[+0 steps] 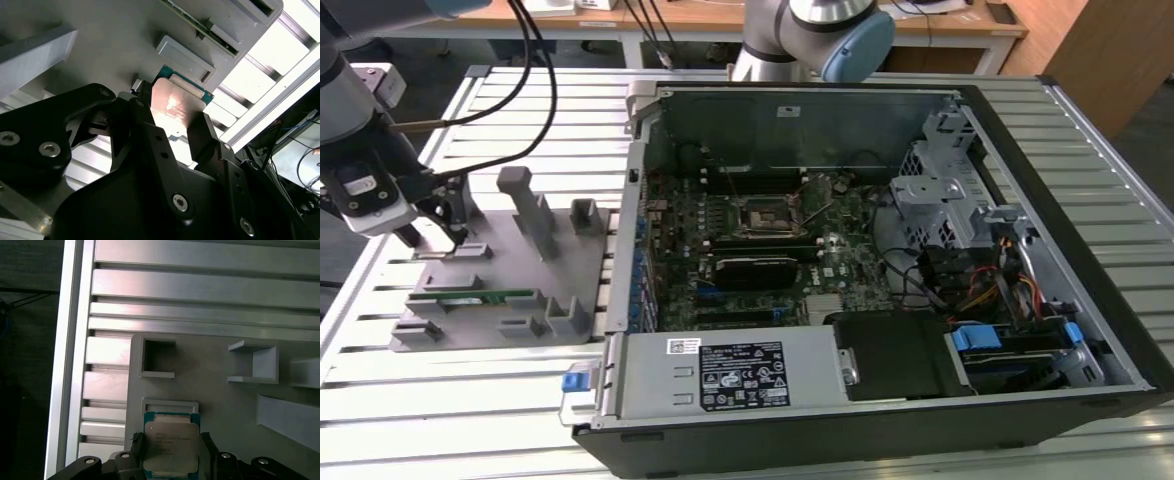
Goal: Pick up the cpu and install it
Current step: 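Pick up the cpu and move it towards the insertion slot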
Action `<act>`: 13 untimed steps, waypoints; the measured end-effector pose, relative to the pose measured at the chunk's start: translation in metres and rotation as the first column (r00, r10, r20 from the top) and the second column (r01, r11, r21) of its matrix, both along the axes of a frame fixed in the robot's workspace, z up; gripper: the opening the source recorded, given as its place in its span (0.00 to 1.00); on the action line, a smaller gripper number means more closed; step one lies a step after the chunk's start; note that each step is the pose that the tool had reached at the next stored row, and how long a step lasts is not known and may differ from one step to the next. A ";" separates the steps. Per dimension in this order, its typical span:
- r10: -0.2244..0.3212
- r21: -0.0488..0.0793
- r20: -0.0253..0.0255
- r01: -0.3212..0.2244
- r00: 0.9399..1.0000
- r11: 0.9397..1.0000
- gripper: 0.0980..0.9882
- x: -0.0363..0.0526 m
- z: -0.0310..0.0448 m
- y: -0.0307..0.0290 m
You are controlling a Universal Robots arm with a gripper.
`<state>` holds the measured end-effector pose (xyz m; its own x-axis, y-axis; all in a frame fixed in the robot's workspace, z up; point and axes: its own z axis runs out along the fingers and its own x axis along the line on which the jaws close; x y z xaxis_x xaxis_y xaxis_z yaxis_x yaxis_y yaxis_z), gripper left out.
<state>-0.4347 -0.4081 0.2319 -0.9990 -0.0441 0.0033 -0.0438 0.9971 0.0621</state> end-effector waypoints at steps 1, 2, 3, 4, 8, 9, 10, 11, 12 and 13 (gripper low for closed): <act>0.000 0.000 0.000 0.000 1.000 1.000 0.48 0.0000 0.0003 0.0000; 0.000 0.000 0.000 0.000 1.000 1.000 0.48 0.0000 0.0005 0.0001; 0.000 0.000 0.000 0.000 1.000 1.000 0.48 0.0000 0.0008 0.0002; 0.000 0.000 0.000 0.000 1.000 1.000 0.48 0.0000 0.0011 0.0002; 0.000 0.000 0.000 0.000 1.000 1.000 0.48 0.0000 0.0025 0.0003; 0.000 0.000 0.000 0.000 1.000 1.000 0.48 0.0000 0.0028 0.0003; 0.000 0.000 0.000 0.000 1.000 1.000 0.48 0.0000 0.0030 0.0004; 0.000 0.000 0.000 0.000 1.000 1.000 0.48 0.0000 0.0032 0.0005; 0.000 0.000 0.000 0.000 1.000 1.000 0.48 0.0000 0.0034 0.0005; 0.000 0.000 0.000 0.000 1.000 1.000 0.48 0.0000 0.0036 0.0006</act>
<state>-0.4347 -0.4076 0.2355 -0.9990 -0.0441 0.0032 -0.0438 0.9971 0.0622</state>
